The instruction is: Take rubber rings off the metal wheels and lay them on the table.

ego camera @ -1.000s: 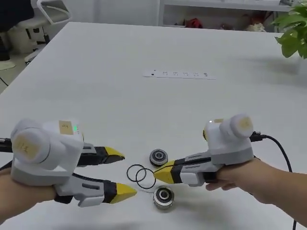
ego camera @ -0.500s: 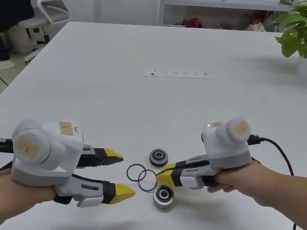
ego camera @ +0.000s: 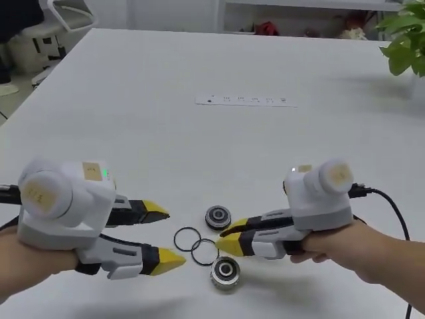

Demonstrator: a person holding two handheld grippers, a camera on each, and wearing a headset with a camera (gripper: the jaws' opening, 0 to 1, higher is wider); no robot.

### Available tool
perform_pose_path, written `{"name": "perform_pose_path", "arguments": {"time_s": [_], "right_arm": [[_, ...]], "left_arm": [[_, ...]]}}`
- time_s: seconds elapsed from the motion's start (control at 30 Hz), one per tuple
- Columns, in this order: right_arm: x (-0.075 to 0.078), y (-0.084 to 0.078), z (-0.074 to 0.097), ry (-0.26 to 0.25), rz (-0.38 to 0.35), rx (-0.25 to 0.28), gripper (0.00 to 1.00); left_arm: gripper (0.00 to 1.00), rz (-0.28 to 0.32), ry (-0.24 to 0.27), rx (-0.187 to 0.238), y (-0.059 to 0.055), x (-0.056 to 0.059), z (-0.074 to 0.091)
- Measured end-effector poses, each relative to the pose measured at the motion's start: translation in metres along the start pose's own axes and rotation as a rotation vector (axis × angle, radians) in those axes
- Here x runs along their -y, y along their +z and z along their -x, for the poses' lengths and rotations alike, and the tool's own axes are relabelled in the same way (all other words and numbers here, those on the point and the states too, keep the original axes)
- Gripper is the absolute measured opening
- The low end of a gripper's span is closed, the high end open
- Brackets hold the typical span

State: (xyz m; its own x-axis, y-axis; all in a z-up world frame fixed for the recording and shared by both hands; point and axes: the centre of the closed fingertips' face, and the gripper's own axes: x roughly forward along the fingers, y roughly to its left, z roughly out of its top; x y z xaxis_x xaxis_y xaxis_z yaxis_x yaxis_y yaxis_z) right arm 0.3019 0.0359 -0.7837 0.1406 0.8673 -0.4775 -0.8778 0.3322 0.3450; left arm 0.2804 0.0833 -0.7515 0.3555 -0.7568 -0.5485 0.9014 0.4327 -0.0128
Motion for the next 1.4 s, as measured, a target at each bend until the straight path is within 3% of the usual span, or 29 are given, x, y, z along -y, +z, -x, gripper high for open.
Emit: {"name": "perform_pose_path", "arguments": {"time_s": [0.3, 0.8, 1.4], "right_arm": [[0.012, 0.002, 0.007, -0.032, 0.010, 0.011, 0.14], [0.032, 0.005, 0.011, -0.089, 0.059, 0.020, 0.19], [0.040, 0.004, 0.003, -0.110, 0.135, 0.031, 0.25]], "left_arm": [[0.43, -0.016, -0.002, -0.001, 0.007, -0.011, -0.008], [0.41, -0.025, -0.006, -0.014, 0.009, -0.027, -0.026], [0.36, -0.022, -0.023, -0.034, 0.006, -0.033, -0.045]]}}
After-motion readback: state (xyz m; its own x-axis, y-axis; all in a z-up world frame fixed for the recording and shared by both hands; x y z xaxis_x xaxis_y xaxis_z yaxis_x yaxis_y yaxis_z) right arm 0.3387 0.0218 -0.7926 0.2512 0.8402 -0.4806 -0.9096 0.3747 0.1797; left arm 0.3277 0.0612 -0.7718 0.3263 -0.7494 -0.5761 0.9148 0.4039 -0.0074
